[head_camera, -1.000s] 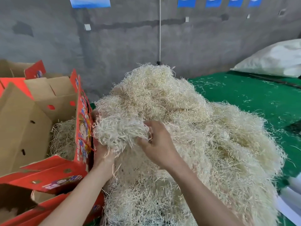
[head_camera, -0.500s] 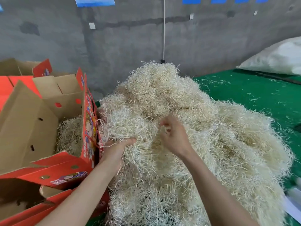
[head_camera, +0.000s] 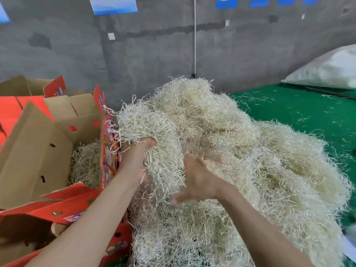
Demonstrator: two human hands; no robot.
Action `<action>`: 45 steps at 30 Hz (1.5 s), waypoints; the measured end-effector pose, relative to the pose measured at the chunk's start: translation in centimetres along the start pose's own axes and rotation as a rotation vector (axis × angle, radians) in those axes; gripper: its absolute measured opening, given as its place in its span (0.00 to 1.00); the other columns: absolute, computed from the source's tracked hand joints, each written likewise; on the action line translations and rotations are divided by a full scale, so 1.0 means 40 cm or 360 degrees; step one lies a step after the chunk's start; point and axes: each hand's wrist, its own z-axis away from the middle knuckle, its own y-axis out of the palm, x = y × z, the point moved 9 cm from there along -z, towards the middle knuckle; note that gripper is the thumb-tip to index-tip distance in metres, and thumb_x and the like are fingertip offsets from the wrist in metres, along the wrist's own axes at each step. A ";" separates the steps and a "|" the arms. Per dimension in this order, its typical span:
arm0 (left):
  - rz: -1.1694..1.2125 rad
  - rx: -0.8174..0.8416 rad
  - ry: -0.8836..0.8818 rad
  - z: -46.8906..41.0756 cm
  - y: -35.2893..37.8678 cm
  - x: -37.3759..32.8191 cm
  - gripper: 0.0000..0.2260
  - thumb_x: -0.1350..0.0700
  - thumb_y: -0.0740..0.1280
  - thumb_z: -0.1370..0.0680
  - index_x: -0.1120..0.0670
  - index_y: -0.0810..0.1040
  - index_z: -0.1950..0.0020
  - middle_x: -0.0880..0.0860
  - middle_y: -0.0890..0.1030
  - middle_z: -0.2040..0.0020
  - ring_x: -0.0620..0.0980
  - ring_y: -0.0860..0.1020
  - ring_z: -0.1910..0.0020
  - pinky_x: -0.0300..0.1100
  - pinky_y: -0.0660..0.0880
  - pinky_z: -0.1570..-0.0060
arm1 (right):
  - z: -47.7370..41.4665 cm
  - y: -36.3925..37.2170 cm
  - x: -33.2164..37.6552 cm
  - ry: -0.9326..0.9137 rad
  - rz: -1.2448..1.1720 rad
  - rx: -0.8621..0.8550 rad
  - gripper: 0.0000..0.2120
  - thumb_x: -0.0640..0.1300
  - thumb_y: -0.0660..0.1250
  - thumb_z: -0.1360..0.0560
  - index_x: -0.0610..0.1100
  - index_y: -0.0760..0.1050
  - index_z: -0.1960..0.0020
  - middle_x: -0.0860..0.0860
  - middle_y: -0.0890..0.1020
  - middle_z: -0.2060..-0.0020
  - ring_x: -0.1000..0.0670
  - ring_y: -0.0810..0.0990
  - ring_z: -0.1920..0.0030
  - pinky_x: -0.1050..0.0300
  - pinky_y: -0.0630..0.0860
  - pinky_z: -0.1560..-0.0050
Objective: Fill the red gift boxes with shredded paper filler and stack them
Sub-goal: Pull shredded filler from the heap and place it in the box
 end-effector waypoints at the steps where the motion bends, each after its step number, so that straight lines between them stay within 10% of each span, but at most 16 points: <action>1: 0.0037 0.0023 -0.0008 0.002 0.007 -0.005 0.08 0.57 0.71 0.36 0.50 0.76 0.60 0.51 0.71 0.40 0.53 0.70 0.42 0.53 0.69 0.41 | -0.012 0.029 -0.026 0.0122 0.0054 0.0000 0.43 0.54 0.74 0.35 0.49 0.52 0.30 0.49 0.74 0.48 0.49 0.68 0.39 0.45 0.53 0.27; 4: 0.0099 0.0121 -0.0081 0.007 0.017 0.002 0.11 0.60 0.69 0.38 0.55 0.77 0.57 0.57 0.72 0.36 0.58 0.73 0.42 0.53 0.73 0.46 | -0.021 0.030 -0.139 0.0411 0.0435 -0.0213 0.31 0.41 0.67 0.30 0.42 0.59 0.30 0.54 0.76 0.59 0.52 0.74 0.56 0.47 0.65 0.32; 7: 0.0200 0.0105 -0.0086 0.007 -0.002 -0.002 0.23 0.60 0.68 0.47 0.57 0.78 0.52 0.58 0.76 0.45 0.59 0.75 0.46 0.53 0.73 0.47 | -0.014 0.030 -0.227 0.0521 0.0504 -0.0142 0.39 0.54 0.70 0.31 0.46 0.55 0.28 0.50 0.75 0.39 0.49 0.73 0.40 0.45 0.55 0.27; 10: 0.0276 0.0158 -0.0084 0.006 -0.015 -0.024 0.13 0.58 0.66 0.43 0.56 0.76 0.59 0.57 0.77 0.54 0.58 0.77 0.54 0.51 0.75 0.52 | 0.007 0.014 -0.256 0.0545 0.0302 -0.0009 0.48 0.56 0.72 0.32 0.49 0.45 0.24 0.50 0.62 0.27 0.47 0.66 0.31 0.44 0.48 0.26; 14: 0.0136 0.0020 0.0138 0.028 -0.033 -0.078 0.03 0.58 0.65 0.35 0.52 0.77 0.63 0.53 0.72 0.38 0.56 0.69 0.36 0.59 0.64 0.36 | 0.042 -0.087 -0.177 0.0485 -0.0017 0.0216 0.59 0.48 0.77 0.37 0.53 0.35 0.25 0.51 0.59 0.27 0.46 0.63 0.29 0.44 0.59 0.29; 19: 0.0086 0.0165 0.0183 0.044 0.012 -0.104 0.13 0.52 0.70 0.44 0.49 0.77 0.61 0.53 0.67 0.30 0.58 0.63 0.30 0.62 0.57 0.33 | 0.002 -0.112 0.033 -0.0024 0.0307 -0.0124 0.65 0.53 0.78 0.42 0.63 0.25 0.31 0.58 0.45 0.26 0.51 0.42 0.26 0.44 0.33 0.32; 22: 0.0077 0.0303 0.0081 0.032 0.024 -0.090 0.15 0.49 0.71 0.47 0.50 0.81 0.62 0.58 0.75 0.38 0.60 0.75 0.40 0.62 0.67 0.39 | -0.024 -0.021 -0.026 0.0243 0.0158 -0.0052 0.48 0.40 0.72 0.32 0.52 0.42 0.25 0.48 0.70 0.34 0.48 0.72 0.38 0.44 0.54 0.27; 25: -0.0490 0.0407 0.0221 0.021 0.012 -0.085 0.21 0.47 0.76 0.43 0.49 0.80 0.52 0.54 0.75 0.37 0.58 0.73 0.38 0.59 0.66 0.36 | 0.002 -0.090 -0.132 0.0517 -0.0022 -0.0425 0.30 0.33 0.68 0.31 0.44 0.64 0.31 0.46 0.77 0.40 0.49 0.78 0.47 0.51 0.77 0.44; 28: -0.1599 0.0804 0.0053 0.049 0.045 0.027 0.54 0.33 0.74 0.52 0.48 0.63 0.29 0.47 0.62 0.28 0.53 0.61 0.28 0.48 0.57 0.30 | 0.021 -0.157 -0.157 0.0561 -0.0429 -0.0818 0.32 0.23 0.61 0.36 0.40 0.67 0.33 0.42 0.74 0.38 0.43 0.77 0.43 0.56 0.79 0.55; 32: -0.2436 0.1144 -0.0172 0.082 0.077 0.159 0.55 0.27 0.65 0.44 0.51 0.53 0.24 0.54 0.49 0.23 0.54 0.53 0.25 0.49 0.50 0.28 | 0.024 -0.194 -0.105 0.0354 -0.0310 -0.1017 0.27 0.22 0.59 0.34 0.42 0.68 0.40 0.47 0.78 0.51 0.47 0.78 0.57 0.58 0.77 0.63; 35: -0.1928 0.1373 -0.0530 0.115 0.077 0.198 0.49 0.31 0.68 0.45 0.46 0.60 0.27 0.53 0.51 0.23 0.56 0.49 0.24 0.58 0.48 0.28 | 0.043 -0.222 -0.166 0.0485 -0.0328 -0.1177 0.30 0.19 0.58 0.38 0.44 0.68 0.41 0.53 0.76 0.51 0.57 0.73 0.66 0.67 0.73 0.72; 38: -0.1094 0.0996 -0.0472 0.056 0.043 0.170 0.43 0.38 0.79 0.58 0.45 0.76 0.44 0.56 0.62 0.26 0.57 0.57 0.26 0.60 0.53 0.29 | 0.074 -0.222 -0.260 0.0734 -0.0254 -0.1155 0.29 0.23 0.63 0.36 0.43 0.68 0.39 0.49 0.78 0.47 0.55 0.76 0.70 0.58 0.77 0.74; 42: -0.0651 0.0848 -0.0497 0.027 0.035 0.169 0.45 0.42 0.81 0.61 0.49 0.79 0.44 0.57 0.71 0.33 0.60 0.68 0.33 0.62 0.60 0.32 | 0.089 -0.190 -0.309 0.0918 0.0058 -0.0887 0.27 0.32 0.70 0.33 0.41 0.66 0.36 0.50 0.78 0.59 0.50 0.78 0.63 0.52 0.81 0.61; 45: -0.0217 0.0825 -0.0578 0.016 0.055 0.167 0.44 0.52 0.83 0.55 0.57 0.76 0.41 0.61 0.81 0.48 0.60 0.80 0.49 0.58 0.73 0.42 | 0.056 -0.203 -0.227 0.0597 0.0151 -0.0770 0.32 0.29 0.64 0.35 0.45 0.65 0.33 0.47 0.75 0.40 0.47 0.74 0.42 0.44 0.71 0.38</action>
